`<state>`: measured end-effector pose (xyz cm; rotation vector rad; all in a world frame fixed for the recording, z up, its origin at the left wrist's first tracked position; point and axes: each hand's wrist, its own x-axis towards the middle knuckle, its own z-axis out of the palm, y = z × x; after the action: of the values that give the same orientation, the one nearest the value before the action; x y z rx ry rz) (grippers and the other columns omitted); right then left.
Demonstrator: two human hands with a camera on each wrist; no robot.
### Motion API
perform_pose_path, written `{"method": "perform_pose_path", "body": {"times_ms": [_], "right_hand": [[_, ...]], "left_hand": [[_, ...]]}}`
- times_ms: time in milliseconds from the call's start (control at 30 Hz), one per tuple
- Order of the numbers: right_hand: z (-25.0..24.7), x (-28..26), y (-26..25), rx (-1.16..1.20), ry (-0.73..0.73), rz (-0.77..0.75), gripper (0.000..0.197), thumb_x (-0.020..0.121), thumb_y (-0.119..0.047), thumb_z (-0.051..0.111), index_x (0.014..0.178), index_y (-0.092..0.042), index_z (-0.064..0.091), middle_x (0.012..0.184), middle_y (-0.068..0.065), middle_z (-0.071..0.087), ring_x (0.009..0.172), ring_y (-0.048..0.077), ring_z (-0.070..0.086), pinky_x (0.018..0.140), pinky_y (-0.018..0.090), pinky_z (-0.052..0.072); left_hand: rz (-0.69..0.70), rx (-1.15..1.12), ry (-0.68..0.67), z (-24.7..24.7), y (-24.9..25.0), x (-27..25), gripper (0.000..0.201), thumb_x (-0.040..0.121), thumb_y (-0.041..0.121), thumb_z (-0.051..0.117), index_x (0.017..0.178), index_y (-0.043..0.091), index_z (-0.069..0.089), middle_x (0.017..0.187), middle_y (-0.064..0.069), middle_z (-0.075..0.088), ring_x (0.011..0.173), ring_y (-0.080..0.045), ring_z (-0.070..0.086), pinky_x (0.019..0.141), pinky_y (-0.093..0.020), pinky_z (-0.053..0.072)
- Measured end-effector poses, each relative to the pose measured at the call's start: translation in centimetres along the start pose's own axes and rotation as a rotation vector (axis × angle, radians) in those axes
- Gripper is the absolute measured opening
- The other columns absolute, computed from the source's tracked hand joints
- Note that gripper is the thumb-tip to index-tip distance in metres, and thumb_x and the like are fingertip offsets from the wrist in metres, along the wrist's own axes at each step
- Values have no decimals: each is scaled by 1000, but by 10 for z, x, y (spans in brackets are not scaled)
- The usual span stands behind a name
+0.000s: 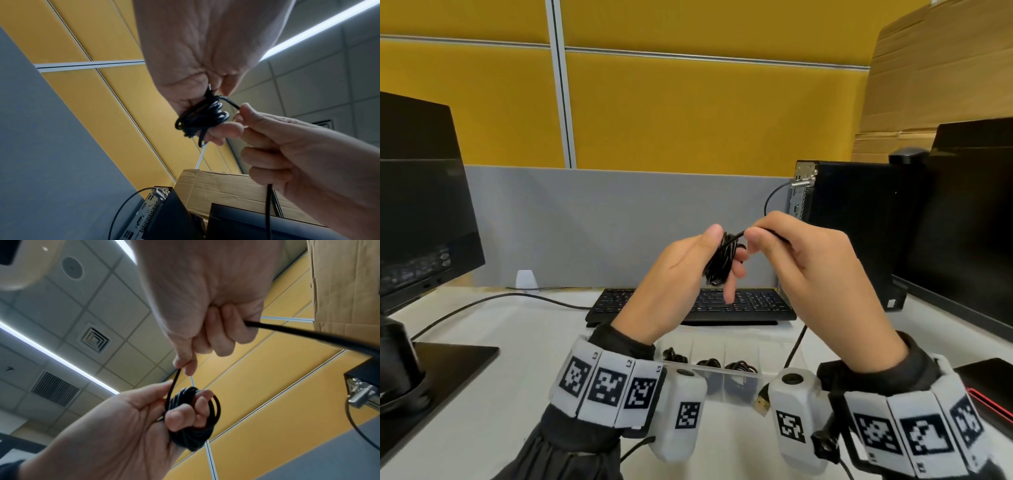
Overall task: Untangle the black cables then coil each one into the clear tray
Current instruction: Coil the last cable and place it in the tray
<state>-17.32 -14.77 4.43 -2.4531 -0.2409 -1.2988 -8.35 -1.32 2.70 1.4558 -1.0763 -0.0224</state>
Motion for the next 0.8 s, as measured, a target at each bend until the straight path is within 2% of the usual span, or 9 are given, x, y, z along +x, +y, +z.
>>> {"method": "perform_pose_path", "body": {"times_ms": [100, 200, 267, 333, 400, 500, 600, 700, 800], "right_hand": [[-6, 1, -3, 42, -78, -36, 24, 93, -45, 42, 84, -32, 59, 51, -11, 45, 48, 9, 43, 45, 33, 38], [-17, -1, -3, 124, -288, -64, 22, 94, -44, 47, 79, -35, 60, 52, -15, 49, 49, 6, 46, 47, 23, 28], [-23, -3, -1, 118, -411, -54, 22, 93, -47, 46, 82, -36, 62, 53, -7, 48, 48, 9, 41, 48, 23, 26], [-27, -3, 1, 124, -450, -41, 23, 89, -50, 45, 83, -36, 62, 57, 0, 49, 48, 10, 37, 49, 27, 27], [-28, -3, 3, 128, -388, -33, 25, 90, -52, 44, 80, -38, 63, 56, -2, 50, 48, 11, 37, 49, 31, 29], [-23, -1, 5, 65, -206, -36, 25, 91, -49, 44, 82, -35, 62, 53, -4, 47, 49, 11, 39, 46, 34, 33], [-12, 1, 5, 43, -83, -32, 21, 90, -46, 45, 85, -32, 60, 54, -9, 48, 52, 9, 43, 47, 37, 42], [-3, 3, 8, 67, 4, -17, 25, 89, -51, 44, 88, -34, 61, 65, -8, 60, 61, 11, 55, 53, 43, 49], [1, 4, 14, 122, 40, 16, 26, 86, -56, 43, 89, -37, 61, 71, -3, 64, 67, 17, 60, 58, 44, 51]], "left_hand": [[8, 29, 38, -2, 1, -1, 56, 100, 36, 27, 86, -3, 64, 63, -2, 63, 83, -6, 62, 90, -21, 42], [-18, -10, 128, -4, -1, 1, 60, 102, 32, 27, 83, -10, 65, 79, -10, 68, 92, -7, 63, 93, -25, 43], [-26, -78, 166, -4, 1, 3, 53, 101, 29, 32, 74, -2, 65, 79, -10, 68, 91, -11, 63, 94, -30, 46], [-28, -89, 180, -5, 2, 3, 38, 99, 22, 40, 75, 7, 65, 73, -5, 67, 90, -9, 63, 95, -29, 45], [-39, -85, 154, -4, 3, 2, 25, 97, 17, 44, 88, 9, 66, 73, -2, 70, 89, -9, 65, 96, -26, 45], [-49, -65, 19, -3, 4, -1, 25, 97, 19, 40, 100, 9, 64, 82, -7, 72, 92, -13, 67, 94, -25, 47], [-58, -82, -65, 0, 7, -4, 37, 99, 22, 33, 98, 2, 64, 77, -10, 71, 84, -14, 68, 86, -22, 49], [-74, -112, -79, 0, 11, -4, 49, 98, 31, 31, 94, -5, 65, 70, -11, 69, 77, -13, 66, 82, -22, 49], [-43, -113, -112, 0, 13, -5, 38, 95, 29, 44, 88, -1, 66, 66, -10, 67, 63, -12, 64, 75, -19, 47]]}}
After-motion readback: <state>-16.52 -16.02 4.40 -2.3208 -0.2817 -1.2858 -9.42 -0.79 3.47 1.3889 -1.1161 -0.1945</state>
